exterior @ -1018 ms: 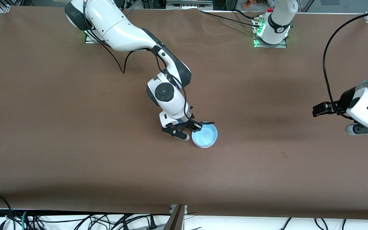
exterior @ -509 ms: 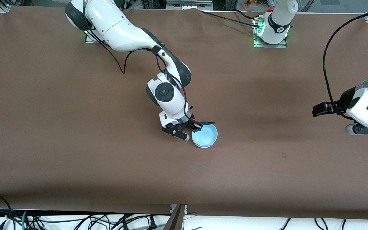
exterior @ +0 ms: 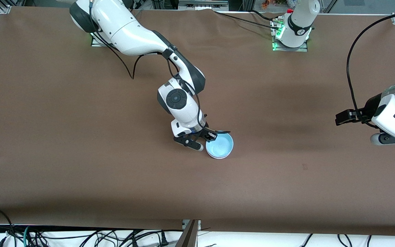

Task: Stack pink and blue bowls on white bowl

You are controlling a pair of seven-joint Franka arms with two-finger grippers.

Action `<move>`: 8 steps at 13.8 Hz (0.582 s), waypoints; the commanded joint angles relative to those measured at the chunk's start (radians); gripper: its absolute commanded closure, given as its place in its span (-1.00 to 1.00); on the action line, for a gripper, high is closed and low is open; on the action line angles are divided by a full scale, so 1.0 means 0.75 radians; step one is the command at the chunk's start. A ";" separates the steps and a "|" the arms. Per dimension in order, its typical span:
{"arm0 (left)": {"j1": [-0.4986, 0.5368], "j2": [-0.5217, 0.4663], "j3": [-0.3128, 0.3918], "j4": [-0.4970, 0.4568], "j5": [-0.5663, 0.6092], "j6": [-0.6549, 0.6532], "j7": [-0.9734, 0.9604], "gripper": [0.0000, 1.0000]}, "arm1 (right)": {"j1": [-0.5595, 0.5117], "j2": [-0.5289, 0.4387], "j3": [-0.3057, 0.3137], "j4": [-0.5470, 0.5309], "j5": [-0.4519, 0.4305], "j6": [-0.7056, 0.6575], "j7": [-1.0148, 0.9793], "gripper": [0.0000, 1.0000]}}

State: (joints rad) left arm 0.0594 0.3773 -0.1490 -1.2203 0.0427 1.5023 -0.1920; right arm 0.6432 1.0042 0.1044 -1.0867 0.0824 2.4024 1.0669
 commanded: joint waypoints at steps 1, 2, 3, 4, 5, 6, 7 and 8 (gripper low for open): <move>0.003 -0.039 0.000 -0.040 0.017 -0.003 0.002 -0.72 | -0.021 0.023 -0.012 0.056 -0.186 -0.178 -0.087 1.00; 0.003 -0.039 0.000 -0.040 0.017 -0.003 0.002 -0.72 | -0.021 0.023 -0.012 0.056 -0.186 -0.178 -0.087 1.00; 0.003 -0.039 -0.002 -0.038 0.015 -0.003 0.004 -0.72 | -0.023 0.023 -0.010 0.056 -0.181 -0.178 -0.087 1.00; 0.003 -0.039 -0.002 -0.038 0.013 -0.001 0.002 -0.72 | -0.023 0.023 -0.010 0.056 -0.177 -0.178 -0.089 0.81; 0.003 -0.039 -0.002 -0.038 0.011 -0.001 0.002 -0.72 | -0.023 0.023 -0.010 0.056 -0.175 -0.178 -0.089 0.63; 0.003 -0.039 -0.002 -0.036 0.009 0.001 0.002 -0.72 | -0.023 0.021 -0.010 0.056 -0.175 -0.178 -0.089 0.24; 0.003 -0.039 -0.002 -0.036 0.009 0.001 0.002 -0.72 | -0.023 0.021 -0.010 0.056 -0.173 -0.178 -0.089 -0.04; 0.003 -0.039 -0.002 -0.034 0.009 0.001 0.002 -0.72 | -0.027 0.021 -0.010 0.056 -0.173 -0.178 -0.091 -0.21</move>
State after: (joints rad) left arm 0.0594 0.3763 -0.1486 -1.2214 0.0427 1.5023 -0.1920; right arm 0.6432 1.0042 0.1044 -1.0867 0.0824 2.4024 1.0669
